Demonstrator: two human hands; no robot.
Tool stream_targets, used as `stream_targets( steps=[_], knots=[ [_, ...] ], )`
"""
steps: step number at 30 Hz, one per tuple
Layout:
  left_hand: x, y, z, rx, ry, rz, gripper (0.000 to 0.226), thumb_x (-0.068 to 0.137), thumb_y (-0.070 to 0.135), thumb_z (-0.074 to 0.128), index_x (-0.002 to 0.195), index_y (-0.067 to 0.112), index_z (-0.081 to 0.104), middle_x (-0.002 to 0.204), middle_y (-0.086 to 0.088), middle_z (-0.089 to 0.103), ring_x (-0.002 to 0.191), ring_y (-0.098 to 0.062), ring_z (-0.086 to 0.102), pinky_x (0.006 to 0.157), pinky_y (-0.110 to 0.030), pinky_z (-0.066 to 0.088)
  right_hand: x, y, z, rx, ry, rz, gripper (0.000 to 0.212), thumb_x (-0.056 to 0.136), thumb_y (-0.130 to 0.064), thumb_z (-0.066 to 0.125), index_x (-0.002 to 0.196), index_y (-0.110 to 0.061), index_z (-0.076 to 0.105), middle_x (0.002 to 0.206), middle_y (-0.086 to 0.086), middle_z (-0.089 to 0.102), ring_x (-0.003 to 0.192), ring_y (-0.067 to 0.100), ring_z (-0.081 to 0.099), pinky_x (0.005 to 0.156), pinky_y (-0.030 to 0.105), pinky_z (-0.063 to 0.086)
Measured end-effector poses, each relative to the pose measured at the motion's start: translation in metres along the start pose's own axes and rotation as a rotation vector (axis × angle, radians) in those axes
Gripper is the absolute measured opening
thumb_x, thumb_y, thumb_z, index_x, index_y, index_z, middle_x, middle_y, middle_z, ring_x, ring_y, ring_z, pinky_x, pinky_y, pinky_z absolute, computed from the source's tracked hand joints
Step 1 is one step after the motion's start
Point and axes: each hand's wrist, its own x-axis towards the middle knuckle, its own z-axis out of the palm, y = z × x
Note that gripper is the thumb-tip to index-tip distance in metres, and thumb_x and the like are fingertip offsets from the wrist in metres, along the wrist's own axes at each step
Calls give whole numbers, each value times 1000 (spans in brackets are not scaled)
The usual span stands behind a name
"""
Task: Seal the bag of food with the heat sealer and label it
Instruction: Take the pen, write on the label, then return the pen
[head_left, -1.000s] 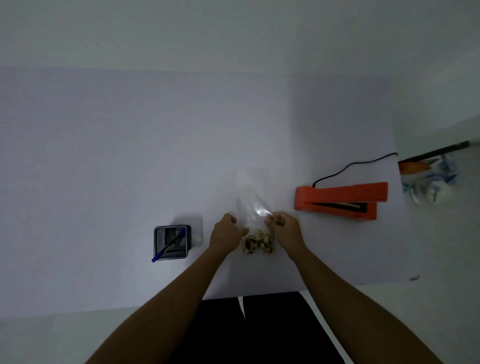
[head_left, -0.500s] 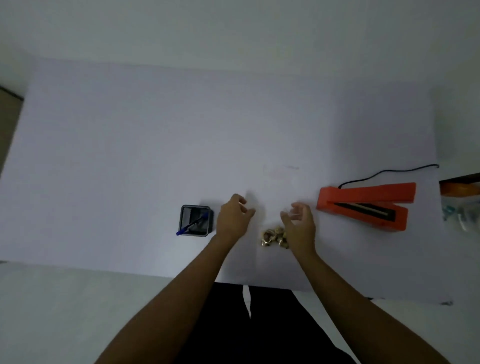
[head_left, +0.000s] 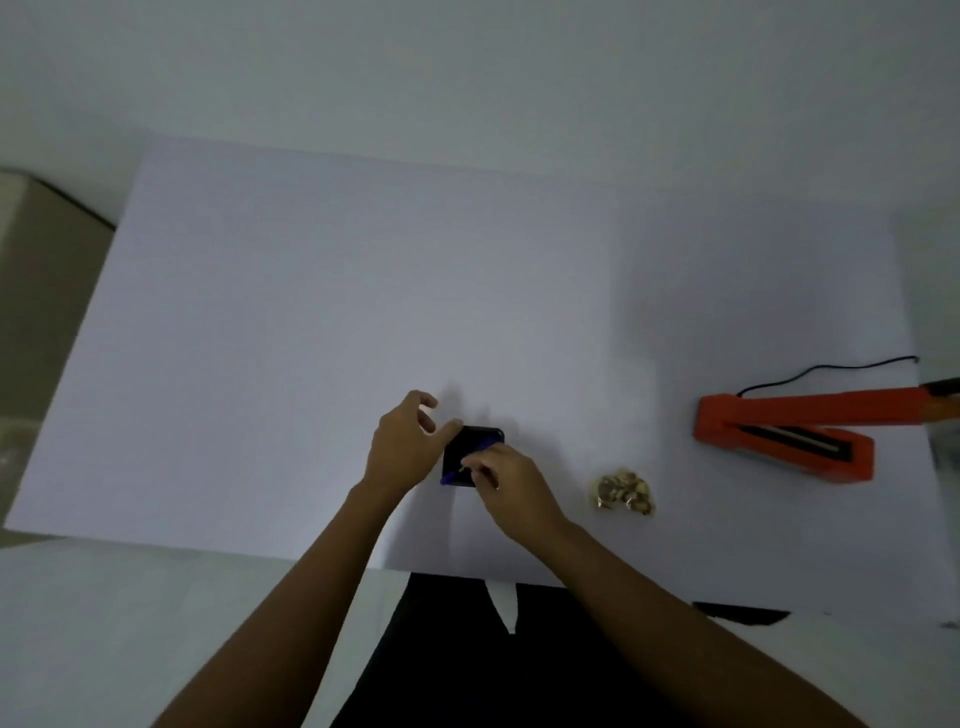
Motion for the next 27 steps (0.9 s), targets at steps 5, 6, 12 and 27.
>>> stream_targets(
  steps=[5, 6, 12, 27],
  knots=[
    [3, -25, 8, 91, -208, 76, 23, 87, 36, 66, 97, 15, 70, 80, -1, 72, 66, -12, 64, 63, -25, 53, 6, -9, 29, -227, -65, 48, 29, 96, -8, 50, 119, -11, 67, 111, 12, 64, 97, 27, 60, 78, 26, 44],
    [4, -27, 10, 84, -209, 103, 19, 88, 31, 66, 87, 13, 71, 73, -1, 71, 60, -11, 62, 58, -24, 51, 9, -9, 30, -271, -83, 75, 29, 97, -8, 49, 119, -11, 67, 110, 13, 63, 95, 28, 60, 76, 28, 45],
    [13, -23, 12, 107, -275, 169, 33, 86, 15, 62, 60, -5, 61, 55, -14, 62, 46, -14, 50, 45, -33, 45, 33, -9, 23, -478, -285, 191, 27, 92, -5, 52, 115, -9, 66, 110, 14, 63, 97, 30, 60, 77, 31, 45],
    [82, 9, -34, 159, -208, 129, 31, 87, 11, 60, 58, 4, 53, 54, -6, 52, 48, -14, 47, 44, -21, 37, 19, -58, -34, 593, 502, 253, 19, 96, -12, 57, 109, -26, 63, 97, -3, 75, 92, 16, 68, 64, 26, 55]
  ],
)
